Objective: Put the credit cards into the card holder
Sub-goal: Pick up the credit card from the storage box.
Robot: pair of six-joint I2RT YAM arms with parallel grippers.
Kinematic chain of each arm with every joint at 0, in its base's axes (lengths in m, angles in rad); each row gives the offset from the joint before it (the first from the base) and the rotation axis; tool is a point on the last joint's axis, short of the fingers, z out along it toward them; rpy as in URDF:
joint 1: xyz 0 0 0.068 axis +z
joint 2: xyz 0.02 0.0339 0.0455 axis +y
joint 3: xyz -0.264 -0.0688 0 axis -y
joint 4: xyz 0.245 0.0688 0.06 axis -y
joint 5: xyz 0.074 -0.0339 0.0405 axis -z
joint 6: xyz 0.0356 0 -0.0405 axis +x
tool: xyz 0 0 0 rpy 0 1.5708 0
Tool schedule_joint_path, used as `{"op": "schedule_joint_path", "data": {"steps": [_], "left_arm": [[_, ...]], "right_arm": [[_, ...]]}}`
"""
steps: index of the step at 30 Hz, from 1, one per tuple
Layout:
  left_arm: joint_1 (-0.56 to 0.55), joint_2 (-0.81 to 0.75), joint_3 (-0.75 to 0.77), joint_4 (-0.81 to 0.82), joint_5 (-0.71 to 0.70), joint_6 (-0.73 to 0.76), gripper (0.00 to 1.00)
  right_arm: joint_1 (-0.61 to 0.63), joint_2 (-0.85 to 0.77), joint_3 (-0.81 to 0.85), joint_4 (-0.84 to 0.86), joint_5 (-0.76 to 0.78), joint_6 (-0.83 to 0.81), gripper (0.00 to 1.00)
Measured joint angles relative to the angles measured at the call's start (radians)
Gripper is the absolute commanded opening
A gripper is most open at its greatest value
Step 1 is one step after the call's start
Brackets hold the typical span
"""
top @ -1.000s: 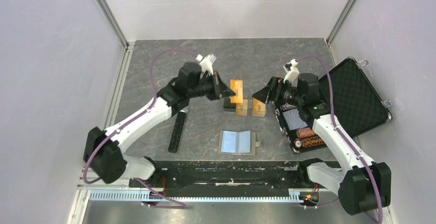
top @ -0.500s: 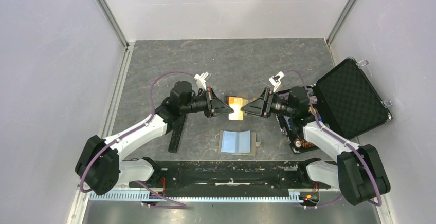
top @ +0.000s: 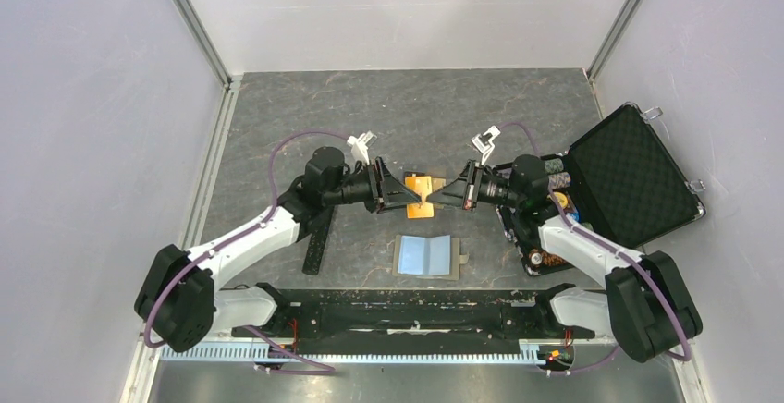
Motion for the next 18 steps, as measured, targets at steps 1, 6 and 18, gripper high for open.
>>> {"op": "schedule_joint_path", "data": {"steps": [1,6,18], "left_arm": [[-0.002,-0.004,-0.002,-0.006,-0.002,0.001,0.61],[-0.005,-0.053,-0.013,-0.127,-0.04,0.035,0.67],[-0.085,-0.021,-0.012,-0.561,-0.296,0.194,0.42]], "right_arm": [[0.002,-0.003,0.008,-0.035,0.005,-0.02,0.0],[0.008,-0.046,0.044,-0.24,0.068,-0.146,0.0],[0.075,-0.294,-0.215,-0.439,0.312,-0.195,0.0]]}}
